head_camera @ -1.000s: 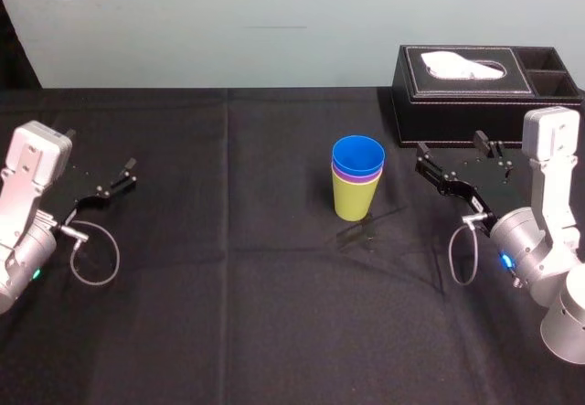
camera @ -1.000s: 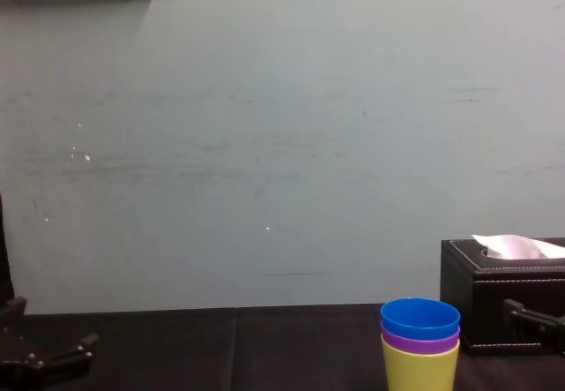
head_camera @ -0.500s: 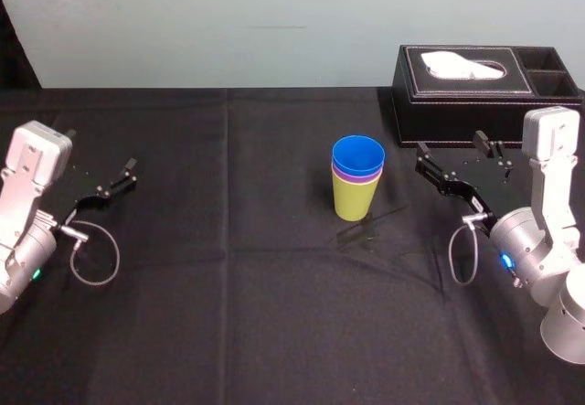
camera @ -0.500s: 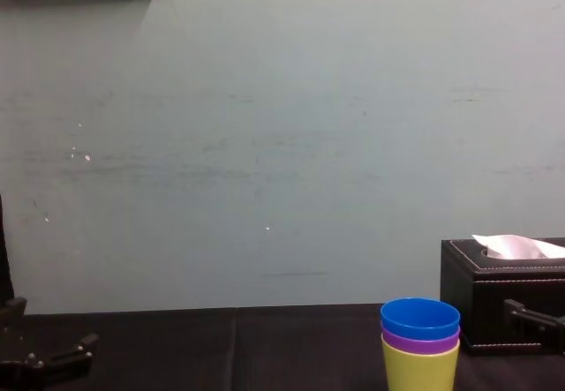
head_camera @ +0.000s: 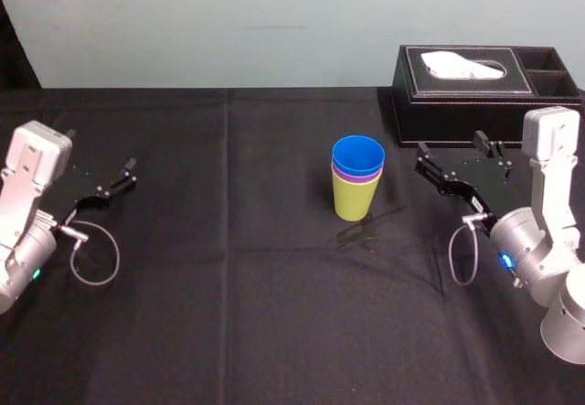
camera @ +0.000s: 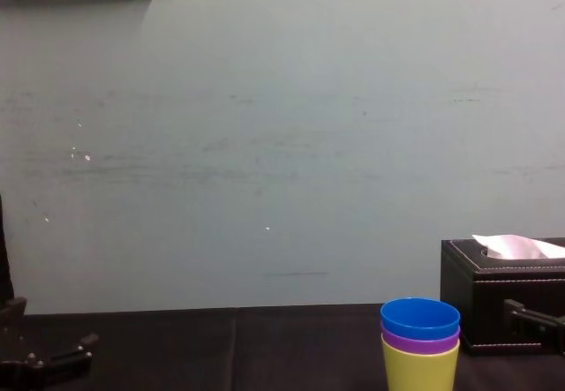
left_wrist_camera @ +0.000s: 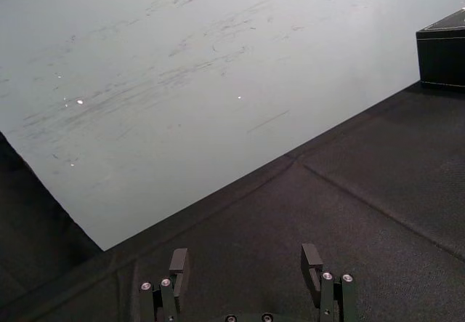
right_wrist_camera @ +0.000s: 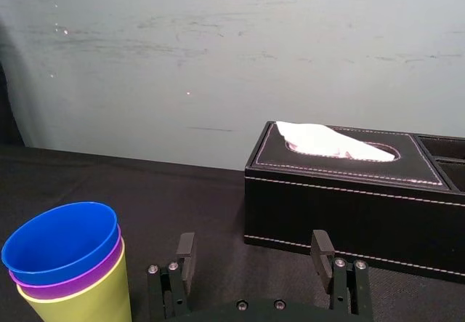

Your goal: Stack the three plastic cups sequentially using one hand.

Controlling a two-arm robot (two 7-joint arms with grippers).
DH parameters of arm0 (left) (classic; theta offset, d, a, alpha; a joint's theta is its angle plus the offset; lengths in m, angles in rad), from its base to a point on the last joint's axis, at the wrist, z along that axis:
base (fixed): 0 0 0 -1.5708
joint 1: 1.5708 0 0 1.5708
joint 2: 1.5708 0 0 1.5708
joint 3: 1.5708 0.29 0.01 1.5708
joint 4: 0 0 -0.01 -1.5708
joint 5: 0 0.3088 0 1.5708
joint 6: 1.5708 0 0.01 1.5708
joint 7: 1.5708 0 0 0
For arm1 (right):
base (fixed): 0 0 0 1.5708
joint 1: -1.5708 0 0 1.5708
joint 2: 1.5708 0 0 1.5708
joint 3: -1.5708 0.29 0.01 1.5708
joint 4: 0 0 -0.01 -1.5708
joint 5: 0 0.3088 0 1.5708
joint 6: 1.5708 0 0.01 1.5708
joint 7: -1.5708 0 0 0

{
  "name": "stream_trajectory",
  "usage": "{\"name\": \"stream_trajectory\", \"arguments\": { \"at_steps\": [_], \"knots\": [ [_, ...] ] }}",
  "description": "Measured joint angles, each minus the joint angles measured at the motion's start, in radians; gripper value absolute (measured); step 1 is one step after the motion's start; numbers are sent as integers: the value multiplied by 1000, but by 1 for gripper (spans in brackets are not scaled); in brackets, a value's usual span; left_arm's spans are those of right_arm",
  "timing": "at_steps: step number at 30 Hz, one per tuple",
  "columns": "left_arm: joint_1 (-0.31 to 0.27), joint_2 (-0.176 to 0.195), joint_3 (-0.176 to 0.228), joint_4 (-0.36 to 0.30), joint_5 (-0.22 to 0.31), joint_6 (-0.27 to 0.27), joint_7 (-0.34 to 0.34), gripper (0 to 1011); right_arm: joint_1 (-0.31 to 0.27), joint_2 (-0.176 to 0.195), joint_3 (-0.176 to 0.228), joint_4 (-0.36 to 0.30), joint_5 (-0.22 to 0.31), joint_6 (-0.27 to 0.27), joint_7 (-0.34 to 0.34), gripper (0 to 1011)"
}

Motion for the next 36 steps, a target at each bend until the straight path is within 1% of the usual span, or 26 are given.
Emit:
{"name": "stream_trajectory", "arguments": {
  "at_steps": [36],
  "knots": [
    [0,0,0,0,0,0,0,1011,0,0,0,0,0,0,0,1000]
  ]
}}
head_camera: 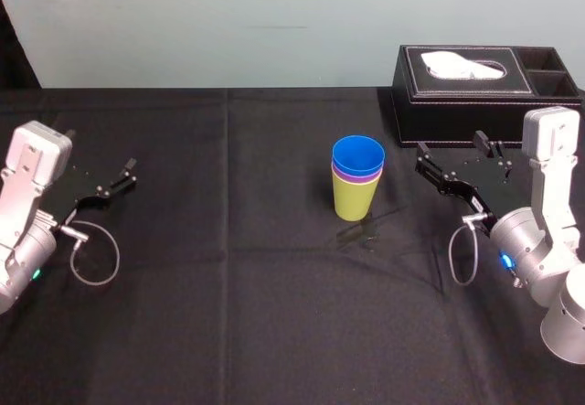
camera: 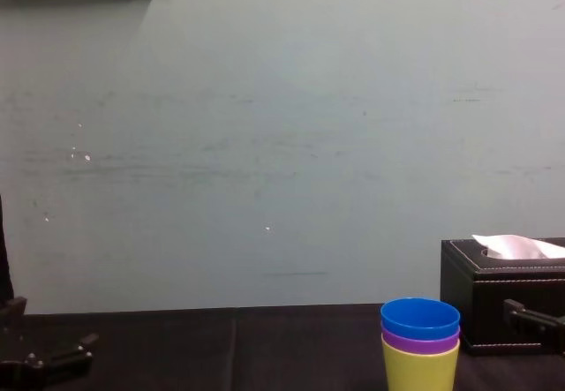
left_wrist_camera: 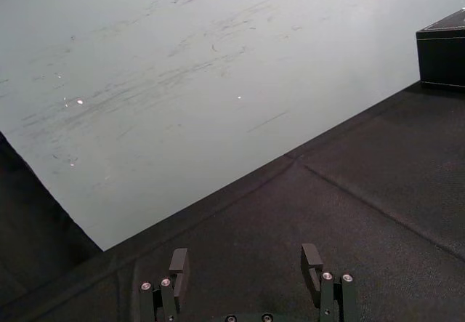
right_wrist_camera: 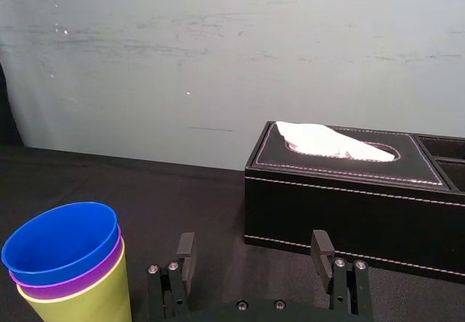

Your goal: Stack the three plastic cups sequentially using one hand.

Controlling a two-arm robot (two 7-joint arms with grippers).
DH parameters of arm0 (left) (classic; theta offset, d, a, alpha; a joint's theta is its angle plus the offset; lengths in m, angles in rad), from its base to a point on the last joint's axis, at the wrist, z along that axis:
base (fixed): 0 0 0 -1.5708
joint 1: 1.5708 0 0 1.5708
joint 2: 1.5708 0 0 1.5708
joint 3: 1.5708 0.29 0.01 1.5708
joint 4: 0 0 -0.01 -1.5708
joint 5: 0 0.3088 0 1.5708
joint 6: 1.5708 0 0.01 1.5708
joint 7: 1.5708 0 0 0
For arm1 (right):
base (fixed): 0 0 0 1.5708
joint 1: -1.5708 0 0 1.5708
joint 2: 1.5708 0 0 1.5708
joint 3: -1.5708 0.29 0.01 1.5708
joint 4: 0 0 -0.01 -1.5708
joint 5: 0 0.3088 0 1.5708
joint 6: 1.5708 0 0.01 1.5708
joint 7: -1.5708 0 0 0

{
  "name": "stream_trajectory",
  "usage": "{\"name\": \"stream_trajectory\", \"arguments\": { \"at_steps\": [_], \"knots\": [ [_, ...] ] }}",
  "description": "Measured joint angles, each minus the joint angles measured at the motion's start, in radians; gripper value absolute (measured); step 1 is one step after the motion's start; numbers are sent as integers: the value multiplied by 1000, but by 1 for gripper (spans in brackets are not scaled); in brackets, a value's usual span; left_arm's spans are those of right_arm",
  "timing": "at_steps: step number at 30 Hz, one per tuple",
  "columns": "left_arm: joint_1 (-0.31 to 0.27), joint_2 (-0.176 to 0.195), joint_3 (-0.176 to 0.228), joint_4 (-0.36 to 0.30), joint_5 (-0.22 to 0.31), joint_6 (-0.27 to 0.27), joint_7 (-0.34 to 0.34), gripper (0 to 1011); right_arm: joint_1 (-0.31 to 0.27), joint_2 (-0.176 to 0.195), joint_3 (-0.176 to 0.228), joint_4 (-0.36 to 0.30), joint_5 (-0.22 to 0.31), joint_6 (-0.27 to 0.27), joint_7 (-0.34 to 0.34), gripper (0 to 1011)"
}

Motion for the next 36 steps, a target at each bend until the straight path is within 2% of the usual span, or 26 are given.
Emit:
{"name": "stream_trajectory", "arguments": {
  "at_steps": [36],
  "knots": [
    [0,0,0,0,0,0,0,1011,0,0,0,0,0,0,0,1000]
  ]
}}
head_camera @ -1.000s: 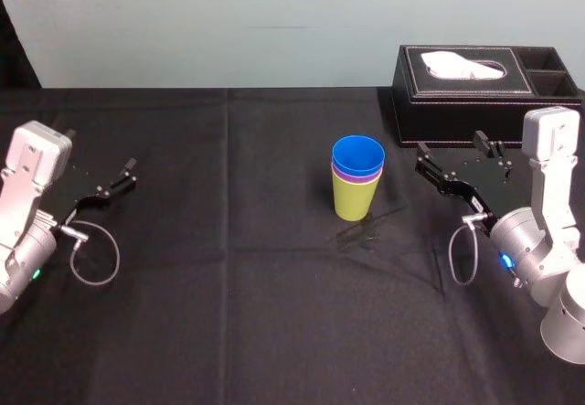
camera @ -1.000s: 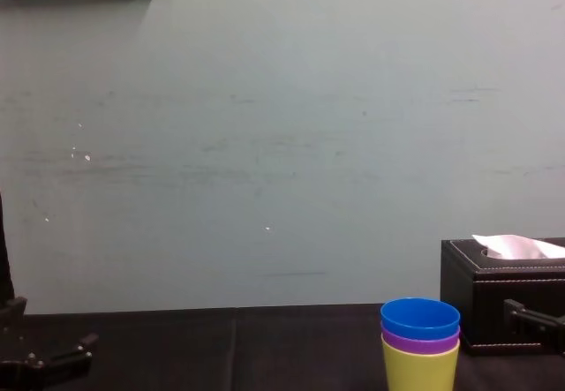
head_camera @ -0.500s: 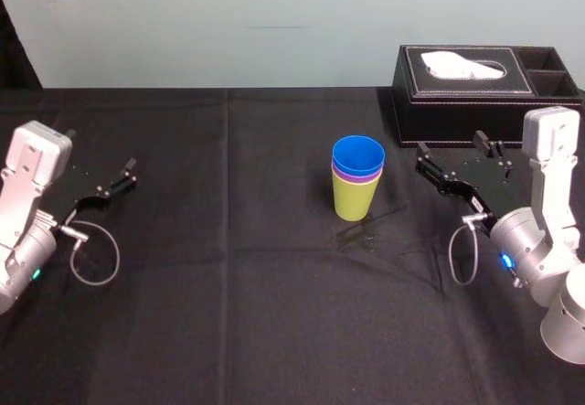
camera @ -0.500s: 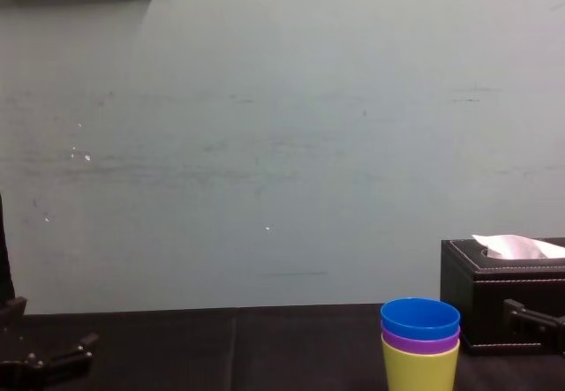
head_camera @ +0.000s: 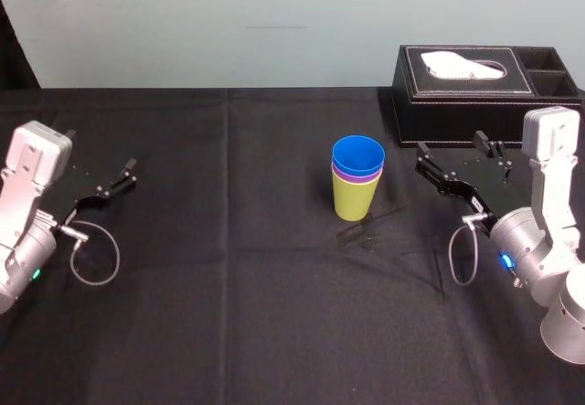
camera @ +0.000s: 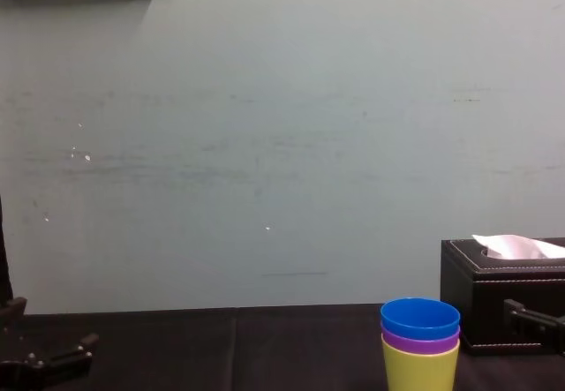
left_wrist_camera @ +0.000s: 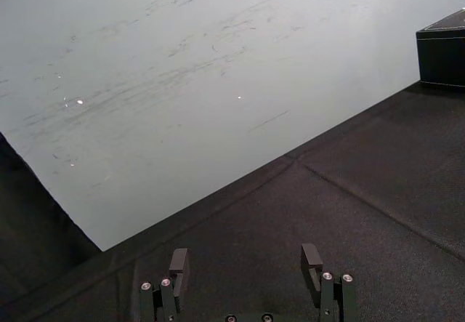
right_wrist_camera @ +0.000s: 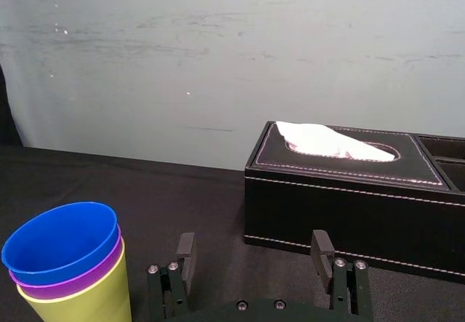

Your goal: Stack the three plastic cups sequentially using one hand.

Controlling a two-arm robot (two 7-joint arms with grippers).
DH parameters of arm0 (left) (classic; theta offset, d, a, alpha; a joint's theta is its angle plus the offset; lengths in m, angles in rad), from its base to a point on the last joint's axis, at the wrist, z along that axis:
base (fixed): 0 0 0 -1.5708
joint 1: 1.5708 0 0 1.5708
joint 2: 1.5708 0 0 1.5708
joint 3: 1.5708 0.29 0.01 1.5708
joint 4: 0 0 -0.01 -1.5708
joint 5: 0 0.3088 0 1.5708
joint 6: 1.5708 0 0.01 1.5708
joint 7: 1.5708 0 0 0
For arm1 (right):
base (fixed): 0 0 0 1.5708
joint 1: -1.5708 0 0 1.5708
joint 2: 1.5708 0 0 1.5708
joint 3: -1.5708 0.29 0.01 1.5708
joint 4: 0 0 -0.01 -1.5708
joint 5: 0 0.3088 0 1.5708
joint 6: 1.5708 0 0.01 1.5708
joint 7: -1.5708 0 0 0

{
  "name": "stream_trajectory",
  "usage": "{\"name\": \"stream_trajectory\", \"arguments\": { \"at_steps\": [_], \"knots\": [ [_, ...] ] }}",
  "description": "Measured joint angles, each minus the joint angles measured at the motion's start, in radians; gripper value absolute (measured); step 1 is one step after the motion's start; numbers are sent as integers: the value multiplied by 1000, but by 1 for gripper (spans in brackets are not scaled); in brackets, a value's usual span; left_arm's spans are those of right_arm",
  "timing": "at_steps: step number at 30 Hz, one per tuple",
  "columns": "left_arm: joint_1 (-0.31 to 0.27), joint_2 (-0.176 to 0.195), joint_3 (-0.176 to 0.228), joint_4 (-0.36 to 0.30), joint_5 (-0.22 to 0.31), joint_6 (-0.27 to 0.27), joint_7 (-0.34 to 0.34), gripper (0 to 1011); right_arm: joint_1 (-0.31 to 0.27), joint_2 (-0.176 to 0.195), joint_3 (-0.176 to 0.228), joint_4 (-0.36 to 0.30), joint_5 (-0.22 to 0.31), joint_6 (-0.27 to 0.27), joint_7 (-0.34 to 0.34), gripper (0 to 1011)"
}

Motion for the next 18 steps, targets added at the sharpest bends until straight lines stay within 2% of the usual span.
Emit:
{"name": "stream_trajectory", "arguments": {
  "at_steps": [18],
  "knots": [
    [0,0,0,0,0,0,0,1012,0,0,0,0,0,0,0,1000]
  ]
}}
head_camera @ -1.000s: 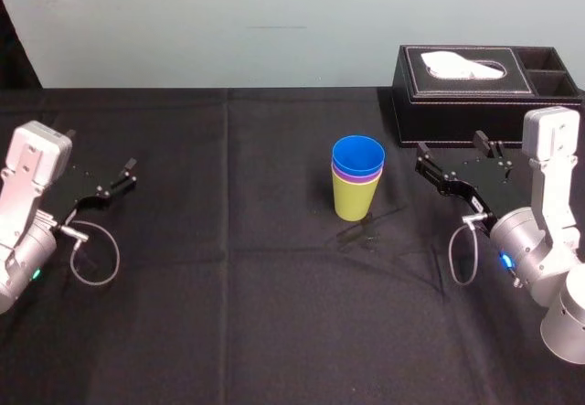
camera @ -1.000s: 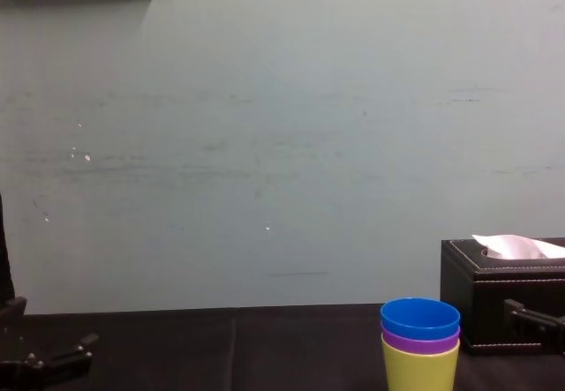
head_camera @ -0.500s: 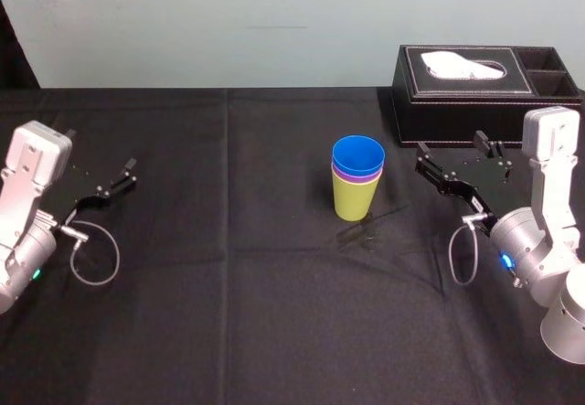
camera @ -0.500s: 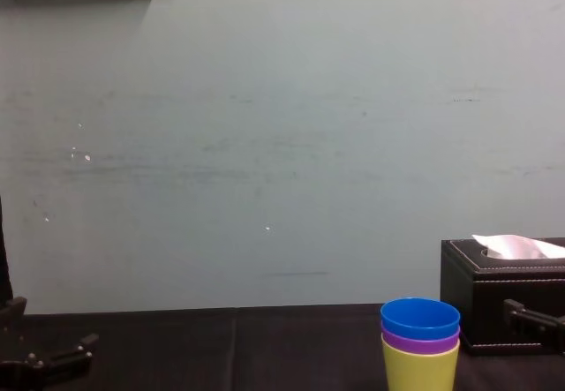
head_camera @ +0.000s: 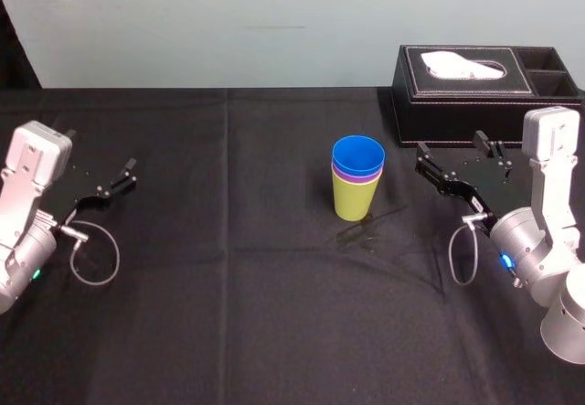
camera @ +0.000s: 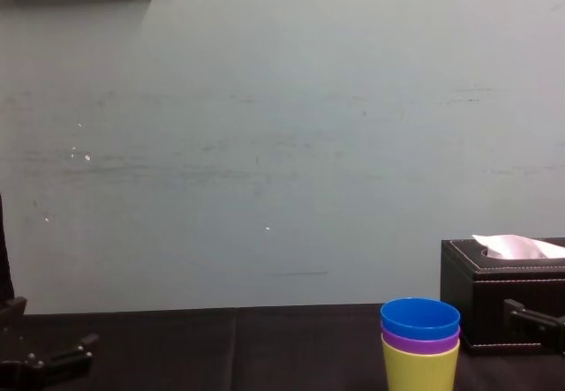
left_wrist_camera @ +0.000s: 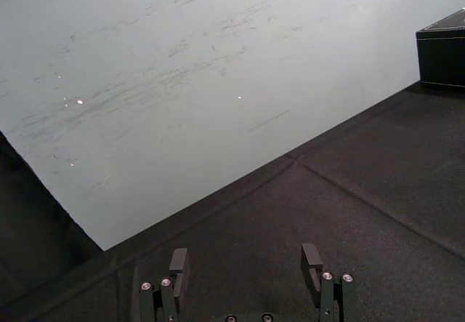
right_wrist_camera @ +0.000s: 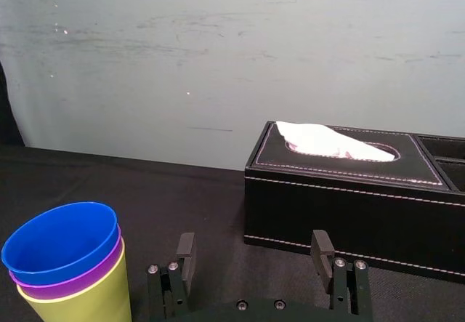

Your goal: Stack the three plastic cups sequentially using one hand.

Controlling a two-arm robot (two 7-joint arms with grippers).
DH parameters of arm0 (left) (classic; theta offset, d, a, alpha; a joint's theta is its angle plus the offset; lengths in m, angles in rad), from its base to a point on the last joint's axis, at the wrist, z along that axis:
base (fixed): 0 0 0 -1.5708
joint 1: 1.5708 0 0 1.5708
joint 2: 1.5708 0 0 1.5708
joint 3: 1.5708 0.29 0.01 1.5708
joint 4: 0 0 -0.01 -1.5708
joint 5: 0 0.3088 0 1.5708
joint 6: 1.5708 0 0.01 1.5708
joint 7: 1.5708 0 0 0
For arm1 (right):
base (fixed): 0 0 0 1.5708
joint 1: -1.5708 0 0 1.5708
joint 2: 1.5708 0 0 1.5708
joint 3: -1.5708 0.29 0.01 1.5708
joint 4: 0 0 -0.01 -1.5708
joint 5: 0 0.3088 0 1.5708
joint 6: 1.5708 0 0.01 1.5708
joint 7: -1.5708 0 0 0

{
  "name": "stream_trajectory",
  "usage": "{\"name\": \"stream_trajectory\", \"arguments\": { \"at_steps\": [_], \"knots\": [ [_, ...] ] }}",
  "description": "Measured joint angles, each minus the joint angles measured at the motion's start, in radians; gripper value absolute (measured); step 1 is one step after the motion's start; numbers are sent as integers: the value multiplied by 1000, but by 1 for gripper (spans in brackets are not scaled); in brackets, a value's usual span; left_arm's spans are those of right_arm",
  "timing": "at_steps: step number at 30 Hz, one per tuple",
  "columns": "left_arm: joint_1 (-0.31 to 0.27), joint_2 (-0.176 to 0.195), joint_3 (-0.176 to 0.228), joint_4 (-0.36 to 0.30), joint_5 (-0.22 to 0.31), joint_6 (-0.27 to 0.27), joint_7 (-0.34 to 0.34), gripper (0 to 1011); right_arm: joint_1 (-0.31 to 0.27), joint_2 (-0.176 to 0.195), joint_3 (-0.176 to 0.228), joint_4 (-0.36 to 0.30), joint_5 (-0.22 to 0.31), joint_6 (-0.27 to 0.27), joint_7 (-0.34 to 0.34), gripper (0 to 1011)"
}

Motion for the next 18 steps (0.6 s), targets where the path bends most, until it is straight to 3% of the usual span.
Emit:
{"name": "stream_trajectory", "arguments": {
  "at_steps": [18],
  "knots": [
    [0,0,0,0,0,0,0,1011,0,0,0,0,0,0,0,1000]
  ]
}}
